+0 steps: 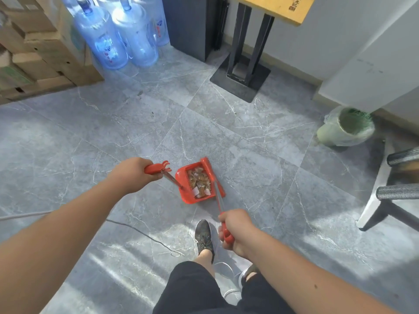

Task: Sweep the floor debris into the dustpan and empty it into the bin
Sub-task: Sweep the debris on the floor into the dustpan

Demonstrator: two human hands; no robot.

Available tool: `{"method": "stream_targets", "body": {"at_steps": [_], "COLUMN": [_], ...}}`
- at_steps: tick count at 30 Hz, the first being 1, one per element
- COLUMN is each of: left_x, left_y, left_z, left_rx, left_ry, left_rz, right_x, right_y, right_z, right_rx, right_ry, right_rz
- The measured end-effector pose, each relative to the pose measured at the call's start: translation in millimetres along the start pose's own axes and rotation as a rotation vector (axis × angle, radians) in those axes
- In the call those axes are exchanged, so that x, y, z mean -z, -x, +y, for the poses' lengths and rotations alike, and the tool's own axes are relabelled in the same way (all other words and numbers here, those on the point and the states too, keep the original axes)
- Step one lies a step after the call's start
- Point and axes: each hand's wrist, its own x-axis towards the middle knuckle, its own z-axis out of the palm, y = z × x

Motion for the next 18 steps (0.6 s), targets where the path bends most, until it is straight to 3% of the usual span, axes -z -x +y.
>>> {"method": "stream_targets", "body": {"at_steps": [18], "left_x": [27.4], "left_y": [-54.0], "left_z": [158.4], "left_rx": [-0.294], "left_ry": [-0.024], "left_rz": [0.095], "right_x": [132.8], "right_y": [18.5], "right_z": [-42.3], "right_rx": [0.203], "right_ry": [-0.22], "right_rz": [0.098]}}
